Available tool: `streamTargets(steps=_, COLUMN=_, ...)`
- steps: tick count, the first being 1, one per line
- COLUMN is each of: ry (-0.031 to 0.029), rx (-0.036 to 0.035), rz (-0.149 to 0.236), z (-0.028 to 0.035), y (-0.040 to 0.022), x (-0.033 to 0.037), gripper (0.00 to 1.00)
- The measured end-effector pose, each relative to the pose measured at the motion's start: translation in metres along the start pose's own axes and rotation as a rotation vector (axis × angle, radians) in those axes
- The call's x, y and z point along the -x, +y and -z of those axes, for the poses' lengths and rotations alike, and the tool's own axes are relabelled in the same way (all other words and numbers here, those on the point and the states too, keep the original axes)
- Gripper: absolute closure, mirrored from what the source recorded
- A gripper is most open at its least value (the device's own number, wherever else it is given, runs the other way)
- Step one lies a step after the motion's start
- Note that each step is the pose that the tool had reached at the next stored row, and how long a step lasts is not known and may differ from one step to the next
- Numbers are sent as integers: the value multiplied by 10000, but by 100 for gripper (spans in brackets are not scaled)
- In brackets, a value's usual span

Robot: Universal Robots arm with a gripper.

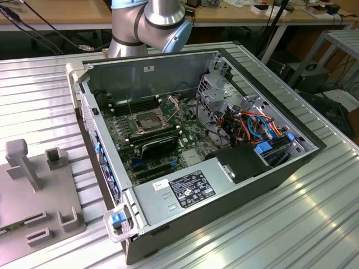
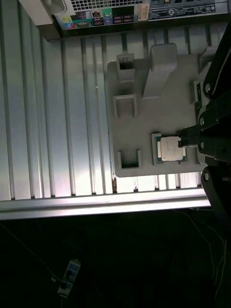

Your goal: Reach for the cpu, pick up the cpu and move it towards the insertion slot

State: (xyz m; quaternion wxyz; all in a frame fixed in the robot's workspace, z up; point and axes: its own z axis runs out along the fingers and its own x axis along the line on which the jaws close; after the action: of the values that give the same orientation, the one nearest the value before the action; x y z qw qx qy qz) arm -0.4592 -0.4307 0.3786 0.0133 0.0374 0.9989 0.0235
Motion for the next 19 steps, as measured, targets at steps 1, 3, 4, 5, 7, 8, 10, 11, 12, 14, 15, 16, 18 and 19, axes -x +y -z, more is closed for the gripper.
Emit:
streamTargets(steps=1, ry=0, rx=0, rz=1, z=0, y=0, x=0, gripper=89)
streamTargets(steps=3, ry=0, rx=0, rz=1, z=0, y=0, x=-1, gripper=89)
streamTargets(steps=4, ry=0, rx=0, rz=0, z=0, y=0, x=-1, gripper=89)
streamTargets(steps=5, ry=0, rx=0, rz=0, z=0, y=0, x=-2, gripper=89)
streamTargets(steps=7, ry=0, rx=0, rz=0, z=0, y=0, x=-2, gripper=89)
streamTargets(steps=8, ry=1, rx=-1, rz=0, z=1, y=0, x=-2, gripper=83)
streamTargets(steps=10, ry=0, rx=0, rz=0, z=0, y=0, x=-3, gripper=71)
streamTargets(steps=11, ry=0, rx=0, rz=1, z=0, y=0, x=-3, gripper=64)
streamTargets(steps=12, ry=0, rx=0, rz=0, z=0, y=0, x=-3, gripper=58)
streamTargets(steps=14, ry=0, rx=0, rz=1, z=0, y=0, x=-4, gripper=46)
streamTargets(steps=15, ry=0, rx=0, rz=0, z=0, y=0, x=-4, gripper=40)
streamTargets(steps=16, ry=5, rx=-1, rz=11, z=-2, y=-1, x=-5, gripper=40)
streamTargets(steps=18, ry=82, rx=-2, rz=133, z=-37, y=-2, x=-8, gripper=40)
streamTargets(steps=19, ry=97, rx=-1, rz=199, z=-52, y=-3, x=-8, gripper=40)
